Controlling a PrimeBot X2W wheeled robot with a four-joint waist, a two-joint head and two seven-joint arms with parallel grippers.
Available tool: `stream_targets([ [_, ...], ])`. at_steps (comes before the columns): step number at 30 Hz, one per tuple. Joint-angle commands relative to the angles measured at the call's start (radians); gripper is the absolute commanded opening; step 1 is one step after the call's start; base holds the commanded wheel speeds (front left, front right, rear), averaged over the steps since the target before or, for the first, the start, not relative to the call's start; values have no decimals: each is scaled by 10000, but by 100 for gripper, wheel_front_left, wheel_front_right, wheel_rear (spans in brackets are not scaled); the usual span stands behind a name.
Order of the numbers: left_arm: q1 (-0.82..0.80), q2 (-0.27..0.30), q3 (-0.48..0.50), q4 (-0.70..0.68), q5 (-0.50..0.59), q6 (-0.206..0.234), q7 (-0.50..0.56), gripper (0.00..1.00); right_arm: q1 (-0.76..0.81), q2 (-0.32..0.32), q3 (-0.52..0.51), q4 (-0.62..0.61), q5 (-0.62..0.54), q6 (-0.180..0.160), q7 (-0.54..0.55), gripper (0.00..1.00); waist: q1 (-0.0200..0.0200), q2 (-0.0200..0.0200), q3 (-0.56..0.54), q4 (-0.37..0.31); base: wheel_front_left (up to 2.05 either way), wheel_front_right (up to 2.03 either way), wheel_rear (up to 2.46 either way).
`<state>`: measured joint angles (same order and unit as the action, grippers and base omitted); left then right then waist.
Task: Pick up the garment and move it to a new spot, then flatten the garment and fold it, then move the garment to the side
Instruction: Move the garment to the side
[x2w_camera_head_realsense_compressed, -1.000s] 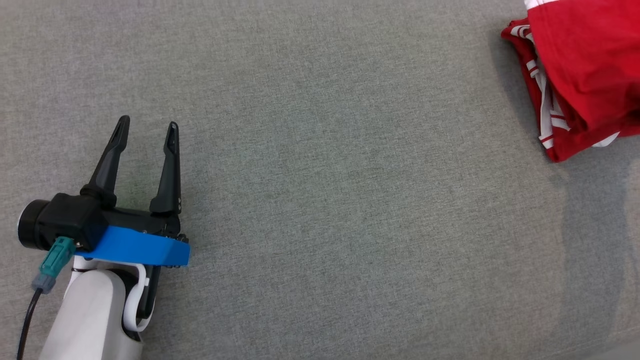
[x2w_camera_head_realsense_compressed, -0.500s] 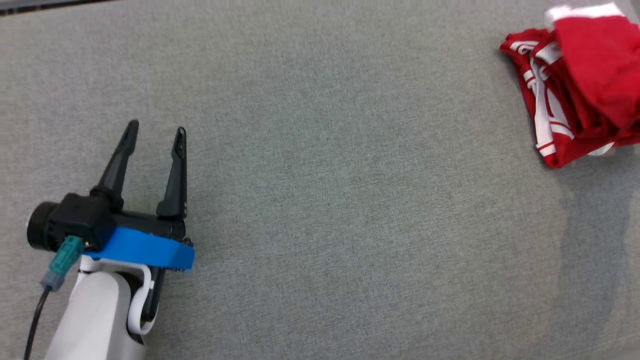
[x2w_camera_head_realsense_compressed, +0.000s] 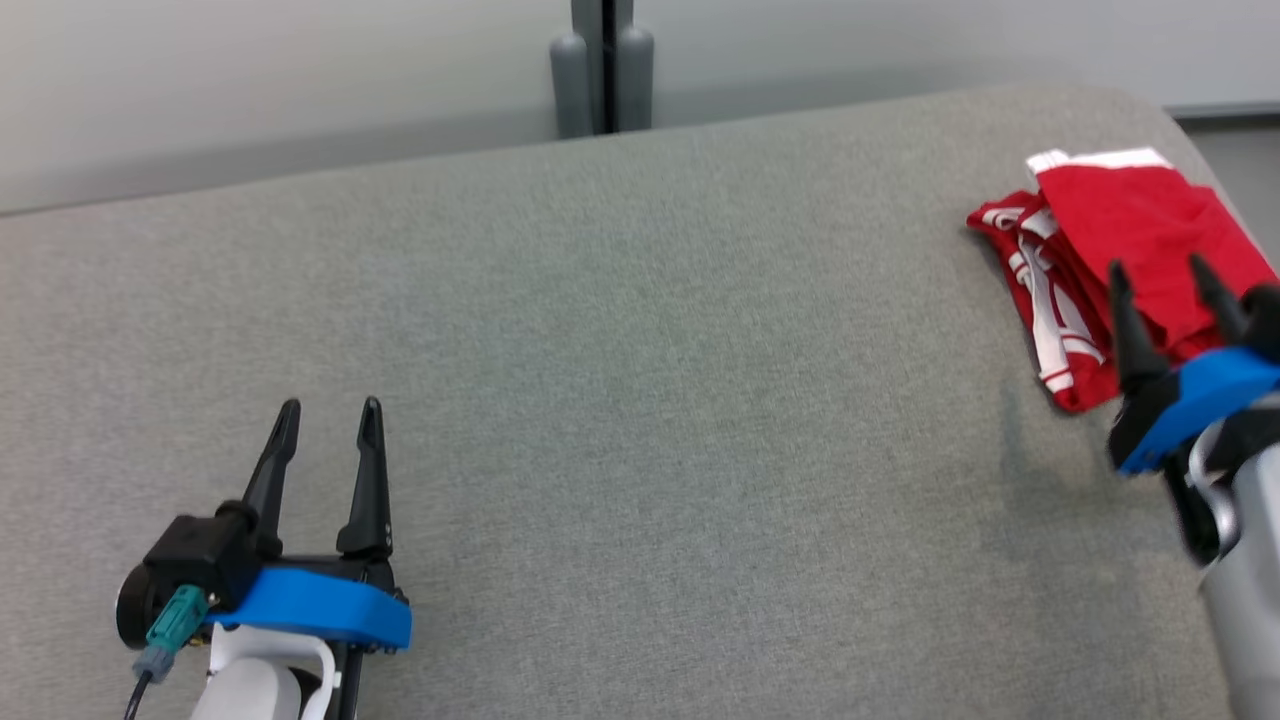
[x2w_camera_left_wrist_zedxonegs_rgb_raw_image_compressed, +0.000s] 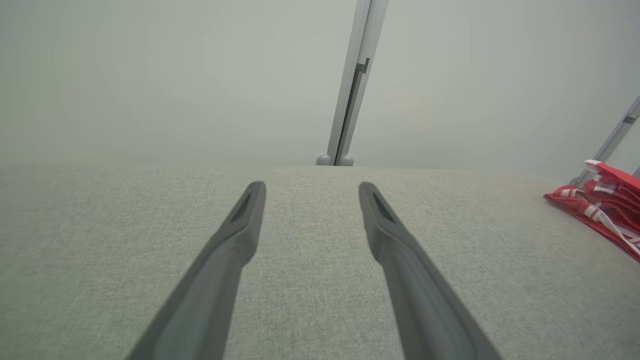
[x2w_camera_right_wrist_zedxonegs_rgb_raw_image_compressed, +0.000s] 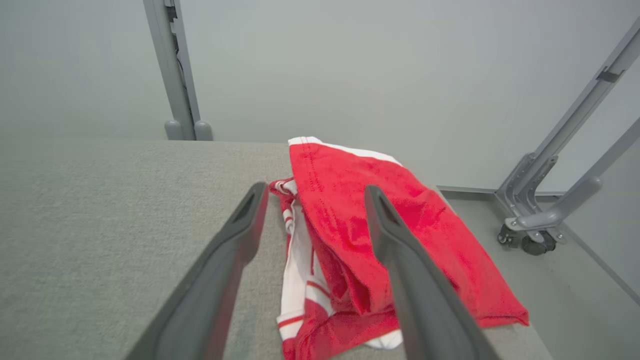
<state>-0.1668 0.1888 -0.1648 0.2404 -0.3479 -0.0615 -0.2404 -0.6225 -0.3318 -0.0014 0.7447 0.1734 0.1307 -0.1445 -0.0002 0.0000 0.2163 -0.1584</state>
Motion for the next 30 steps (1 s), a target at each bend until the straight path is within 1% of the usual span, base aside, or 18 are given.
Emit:
stream_targets([
  [1,165,-15,92,57,-64,46,-89,100,608,257,-105,-452,7,2,-94,100,2,0,-629,284,0,0,0],
  [3,401,-74,164,120,-123,80,-139,100,1416,709,-319,-1265,55,2,-143,100,2,0,-896,413,0,0,0],
  [6,749,-137,236,149,-180,116,-184,100,2565,1316,-454,-2516,122,2,112,100,2,0,-1236,561,0,0,0],
  [11,1083,-178,149,304,-281,-56,-212,100,4290,1908,-836,-4395,183,4,583,100,2,0,-1712,1056,0,0,0],
  [15,1168,-168,178,474,-287,-36,-224,100,5227,2239,-1175,-5562,89,4,996,100,2,0,-1928,1354,0,0,0],
  [21,1258,-166,206,790,-362,-68,-234,100,6114,2464,-1179,-6460,2,4,1413,100,2,0,-2079,1587,0,0,0],
  [26,1333,-168,277,937,-361,-83,-246,100,6443,2606,-1110,-6858,-11,4,1594,100,2,0,-2087,1594,0,0,0],
  [30,1330,-205,295,1029,-339,-62,-253,100,6517,2678,-961,-7008,-47,4,1511,100,2,0,-2044,1563,0,0,0],
])
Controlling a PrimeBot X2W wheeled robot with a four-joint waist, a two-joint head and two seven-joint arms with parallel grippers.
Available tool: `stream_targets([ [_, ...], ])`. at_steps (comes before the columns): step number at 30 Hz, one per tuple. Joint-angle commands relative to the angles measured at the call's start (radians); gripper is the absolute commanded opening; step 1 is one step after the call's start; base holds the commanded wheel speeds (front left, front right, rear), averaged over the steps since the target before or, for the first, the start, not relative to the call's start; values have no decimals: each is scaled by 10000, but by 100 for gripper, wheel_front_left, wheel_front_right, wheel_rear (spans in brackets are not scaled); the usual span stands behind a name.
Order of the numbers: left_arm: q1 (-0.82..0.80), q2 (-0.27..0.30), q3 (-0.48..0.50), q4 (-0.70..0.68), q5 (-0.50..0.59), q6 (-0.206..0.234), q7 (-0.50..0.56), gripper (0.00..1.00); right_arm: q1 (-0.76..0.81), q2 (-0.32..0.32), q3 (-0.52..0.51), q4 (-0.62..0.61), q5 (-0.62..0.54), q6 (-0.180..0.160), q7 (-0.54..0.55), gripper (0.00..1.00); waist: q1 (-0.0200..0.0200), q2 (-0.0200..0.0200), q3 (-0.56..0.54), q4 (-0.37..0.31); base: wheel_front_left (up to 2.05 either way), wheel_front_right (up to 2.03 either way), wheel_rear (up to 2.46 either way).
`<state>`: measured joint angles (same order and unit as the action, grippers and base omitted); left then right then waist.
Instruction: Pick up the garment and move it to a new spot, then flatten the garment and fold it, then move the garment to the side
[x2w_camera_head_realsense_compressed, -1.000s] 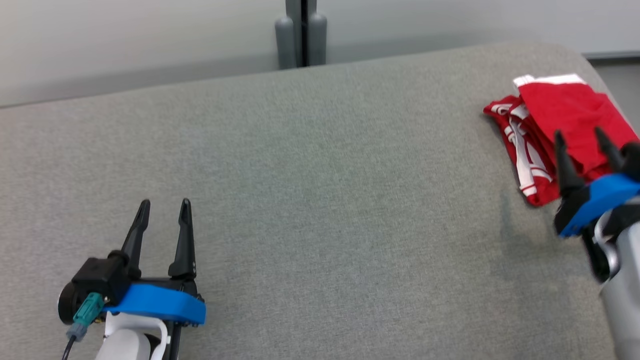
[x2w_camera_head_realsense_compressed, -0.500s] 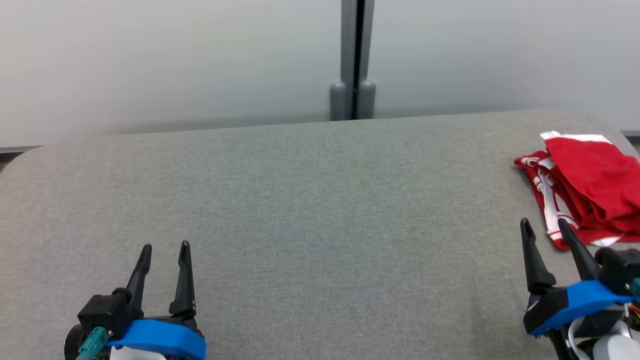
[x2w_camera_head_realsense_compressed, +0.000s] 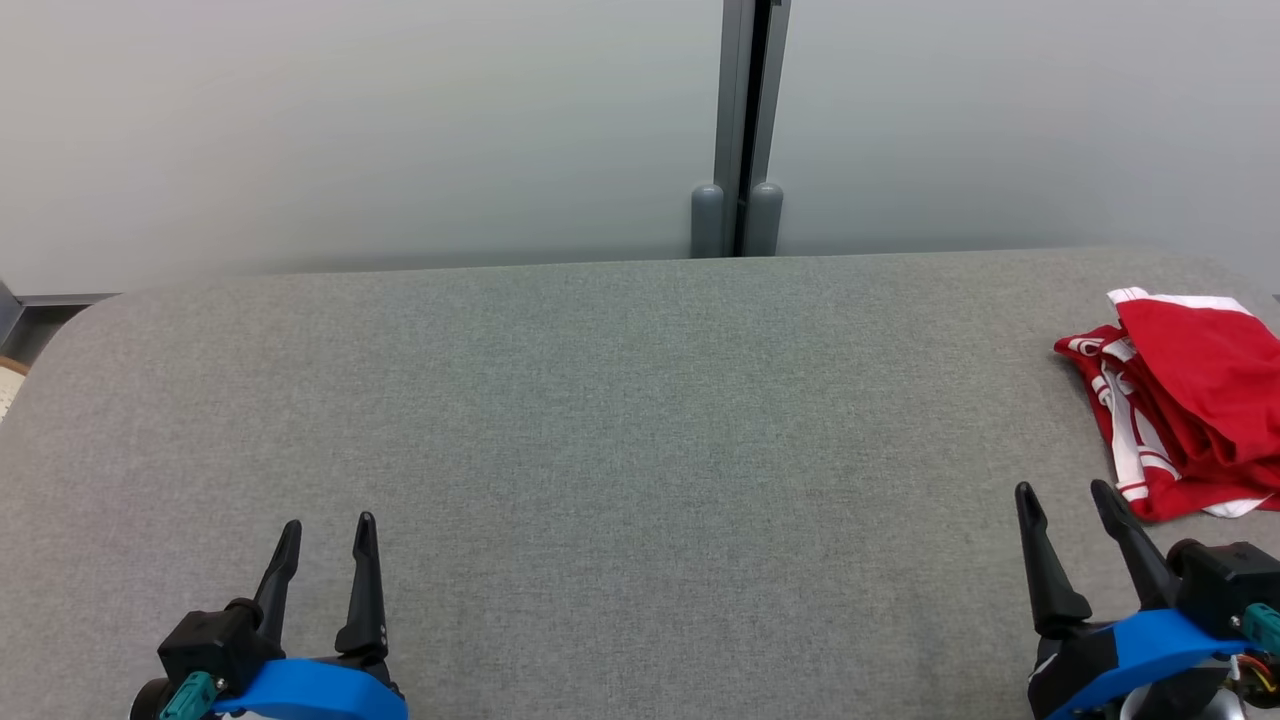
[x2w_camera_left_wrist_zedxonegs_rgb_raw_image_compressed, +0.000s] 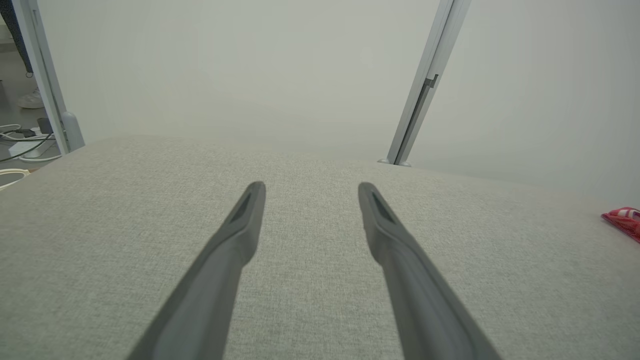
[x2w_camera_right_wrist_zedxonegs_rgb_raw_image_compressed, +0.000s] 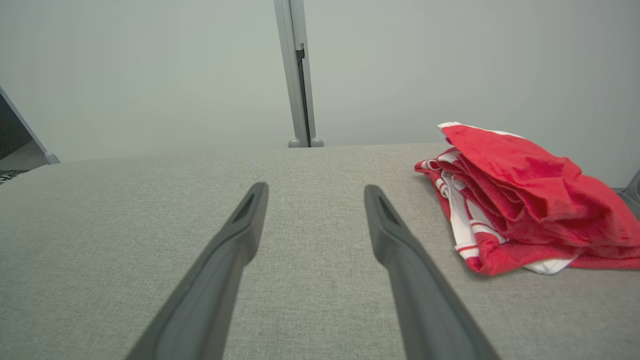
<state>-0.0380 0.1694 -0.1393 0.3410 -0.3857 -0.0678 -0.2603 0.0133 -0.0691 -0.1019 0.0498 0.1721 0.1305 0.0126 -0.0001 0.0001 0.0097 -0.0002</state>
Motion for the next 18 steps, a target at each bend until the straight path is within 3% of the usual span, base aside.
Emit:
stream_targets([
  [1,26,-13,40,44,57,16,-53,100,158,59,83,-65,-37,6,-73,100,1,-1,46,-32,0,0,0],
  [18,-43,-154,230,-74,213,-31,-52,100,-77,153,70,513,-20,6,-871,100,1,-1,101,-65,0,0,0],
])
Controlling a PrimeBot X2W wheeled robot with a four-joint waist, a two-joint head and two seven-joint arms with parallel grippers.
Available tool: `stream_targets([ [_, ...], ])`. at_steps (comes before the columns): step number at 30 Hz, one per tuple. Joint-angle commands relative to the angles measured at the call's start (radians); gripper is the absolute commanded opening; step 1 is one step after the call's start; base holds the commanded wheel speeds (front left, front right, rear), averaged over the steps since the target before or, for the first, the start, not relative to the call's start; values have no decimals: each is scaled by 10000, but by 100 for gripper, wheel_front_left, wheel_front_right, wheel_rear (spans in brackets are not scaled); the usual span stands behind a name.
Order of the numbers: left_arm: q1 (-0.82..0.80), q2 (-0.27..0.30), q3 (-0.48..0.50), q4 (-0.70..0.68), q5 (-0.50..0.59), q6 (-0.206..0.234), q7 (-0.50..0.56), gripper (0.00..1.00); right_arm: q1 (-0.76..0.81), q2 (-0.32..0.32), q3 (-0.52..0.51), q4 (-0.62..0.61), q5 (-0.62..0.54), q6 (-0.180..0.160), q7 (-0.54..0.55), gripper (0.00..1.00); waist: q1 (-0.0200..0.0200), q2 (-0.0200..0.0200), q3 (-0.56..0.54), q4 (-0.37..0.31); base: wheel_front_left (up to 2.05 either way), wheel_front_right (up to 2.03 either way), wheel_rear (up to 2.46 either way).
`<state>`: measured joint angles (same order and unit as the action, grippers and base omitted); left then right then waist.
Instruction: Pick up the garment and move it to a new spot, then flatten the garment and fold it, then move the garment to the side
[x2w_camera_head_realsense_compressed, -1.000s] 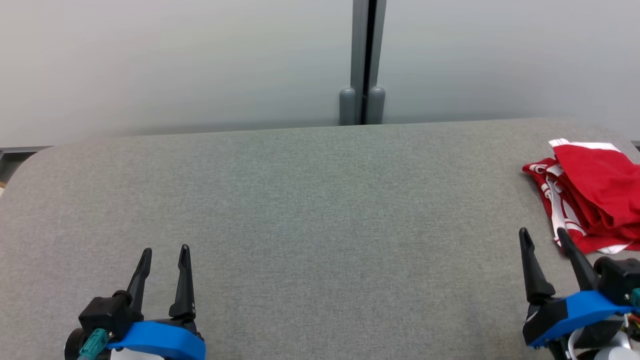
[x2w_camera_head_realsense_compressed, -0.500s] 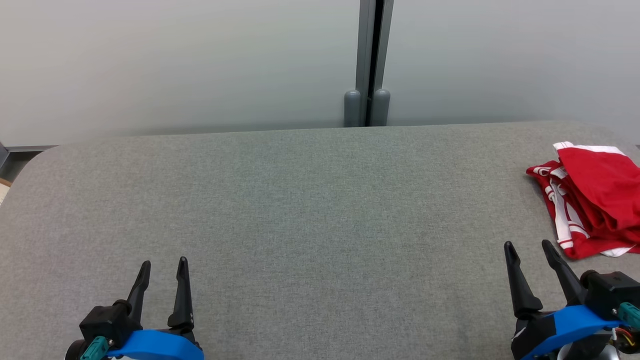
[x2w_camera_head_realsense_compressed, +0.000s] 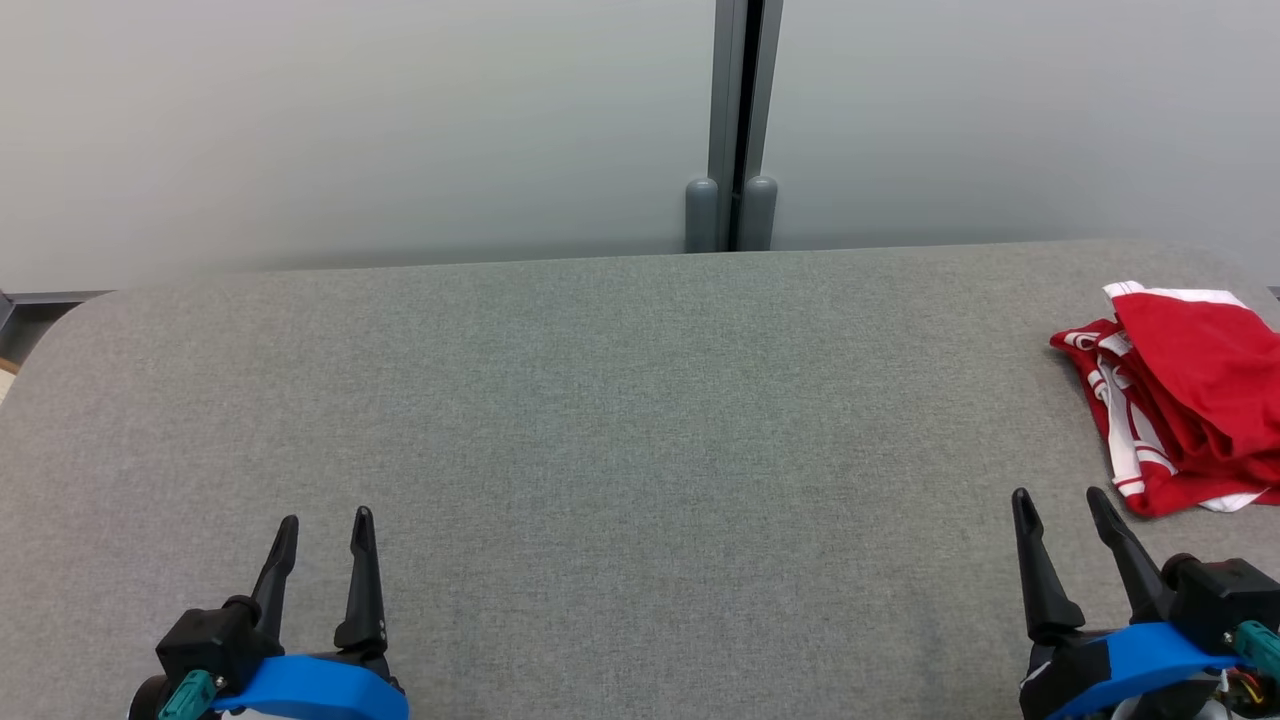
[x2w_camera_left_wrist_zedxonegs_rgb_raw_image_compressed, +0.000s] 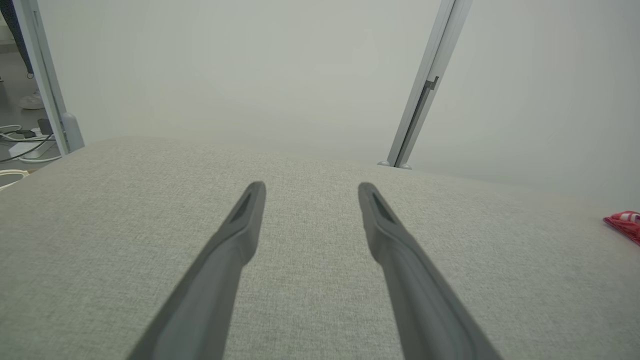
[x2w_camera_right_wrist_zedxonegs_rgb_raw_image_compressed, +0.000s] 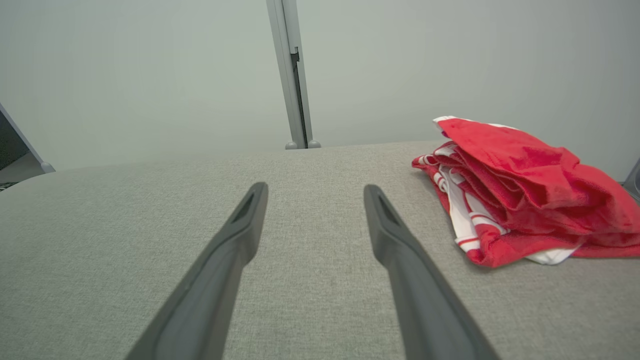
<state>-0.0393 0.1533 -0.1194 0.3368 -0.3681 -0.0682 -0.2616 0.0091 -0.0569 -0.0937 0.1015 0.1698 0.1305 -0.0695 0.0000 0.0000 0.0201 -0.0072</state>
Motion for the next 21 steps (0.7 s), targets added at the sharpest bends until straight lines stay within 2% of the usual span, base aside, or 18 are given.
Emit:
stream_targets([
  [1,-16,-3,46,-41,49,-37,-39,100,-26,33,-5,44,-8,6,-71,100,0,0,-13,11,0,0,0],
  [19,-48,-32,230,20,105,-161,-40,100,-162,68,126,325,-71,6,-292,100,0,0,97,70,0,0,0],
  [20,2,-68,189,23,91,-133,0,0,-59,38,134,315,-86,0,-280,0,0,0,97,72,0,0,0],
  [21,3,-79,194,53,75,-132,11,0,-56,38,131,354,-70,0,-280,0,0,0,97,73,0,0,0],
])
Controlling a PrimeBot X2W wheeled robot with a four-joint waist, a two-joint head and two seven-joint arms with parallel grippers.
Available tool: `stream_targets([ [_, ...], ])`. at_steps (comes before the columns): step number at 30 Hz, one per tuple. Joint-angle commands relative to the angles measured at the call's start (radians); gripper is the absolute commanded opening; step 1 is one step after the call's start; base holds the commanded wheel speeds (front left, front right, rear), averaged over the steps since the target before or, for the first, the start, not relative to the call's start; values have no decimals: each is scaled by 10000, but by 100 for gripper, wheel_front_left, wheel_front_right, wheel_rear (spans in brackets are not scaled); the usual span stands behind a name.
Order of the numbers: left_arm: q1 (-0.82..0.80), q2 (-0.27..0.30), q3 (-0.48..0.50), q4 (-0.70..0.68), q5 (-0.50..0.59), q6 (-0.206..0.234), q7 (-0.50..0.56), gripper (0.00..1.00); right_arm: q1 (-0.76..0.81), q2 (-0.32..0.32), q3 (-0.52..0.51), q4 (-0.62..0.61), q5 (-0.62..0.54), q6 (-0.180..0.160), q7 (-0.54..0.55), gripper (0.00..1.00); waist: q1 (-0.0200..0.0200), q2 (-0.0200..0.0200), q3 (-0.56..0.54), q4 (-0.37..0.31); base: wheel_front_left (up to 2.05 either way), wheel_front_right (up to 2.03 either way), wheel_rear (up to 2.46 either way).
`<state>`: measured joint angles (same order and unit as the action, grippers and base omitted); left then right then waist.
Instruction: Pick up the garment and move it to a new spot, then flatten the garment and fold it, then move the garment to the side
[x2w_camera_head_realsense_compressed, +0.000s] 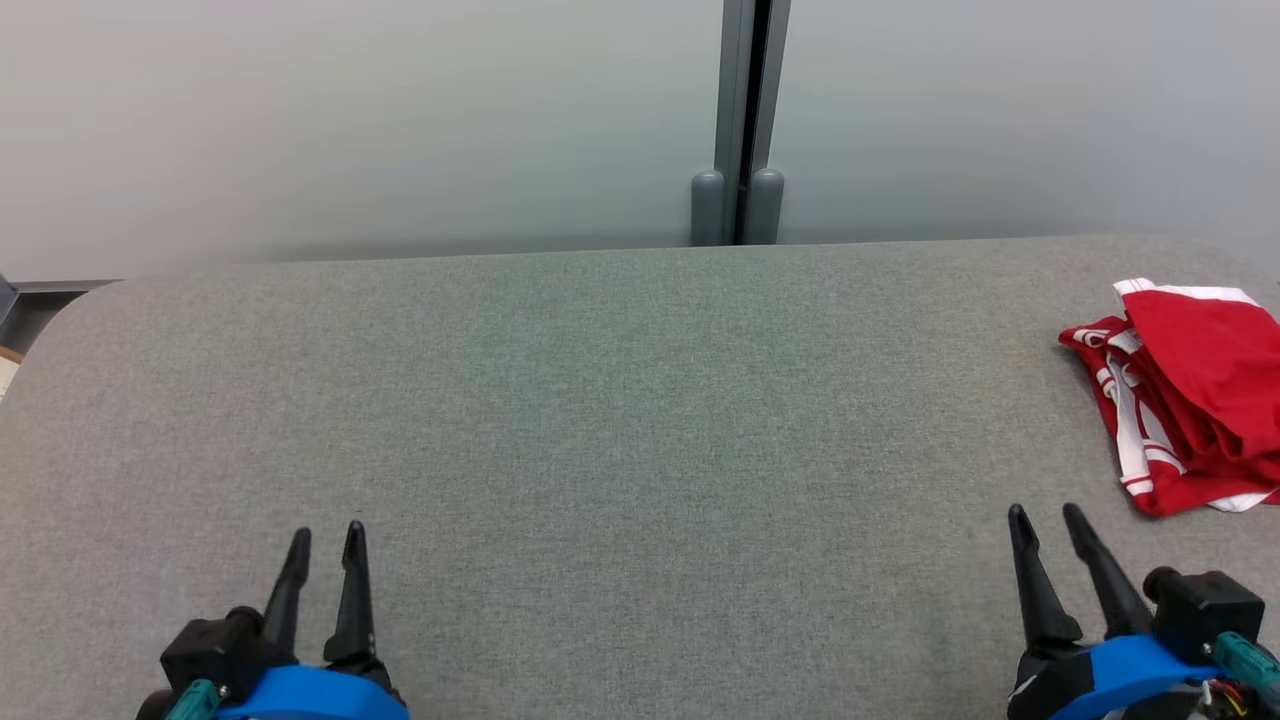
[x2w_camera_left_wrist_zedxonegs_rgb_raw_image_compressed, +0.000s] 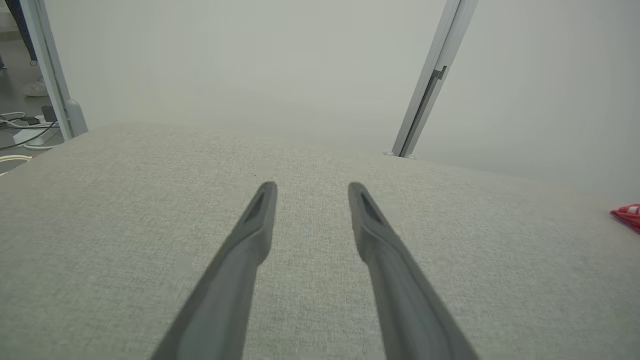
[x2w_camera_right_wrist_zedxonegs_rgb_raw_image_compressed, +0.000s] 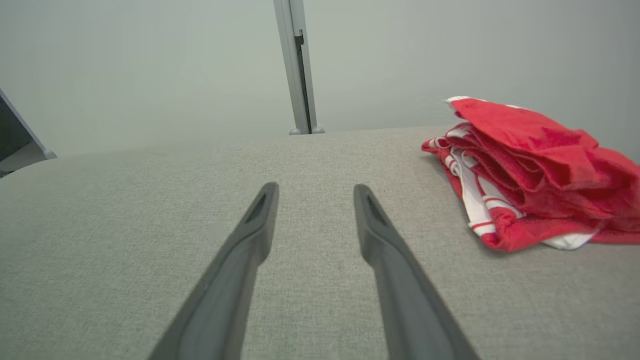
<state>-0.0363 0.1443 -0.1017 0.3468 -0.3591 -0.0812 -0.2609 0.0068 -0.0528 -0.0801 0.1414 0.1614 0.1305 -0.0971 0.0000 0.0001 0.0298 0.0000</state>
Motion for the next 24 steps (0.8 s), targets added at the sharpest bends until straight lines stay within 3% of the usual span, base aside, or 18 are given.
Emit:
stream_targets([
  [1,33,-20,-8,52,-3,0,15,0,27,8,5,67,3,0,5,0,0,-1,1,0,0,0,0],
  [5,236,-128,-11,344,-135,-5,100,0,97,29,-18,426,151,0,77,0,0,-1,-1,0,0,0,0],
  [24,-31,-323,534,-7,-3179,-131,1001,0,-229,25,-98,551,3688,1,576,0,0,-1,-42,0,0,0,0],
])
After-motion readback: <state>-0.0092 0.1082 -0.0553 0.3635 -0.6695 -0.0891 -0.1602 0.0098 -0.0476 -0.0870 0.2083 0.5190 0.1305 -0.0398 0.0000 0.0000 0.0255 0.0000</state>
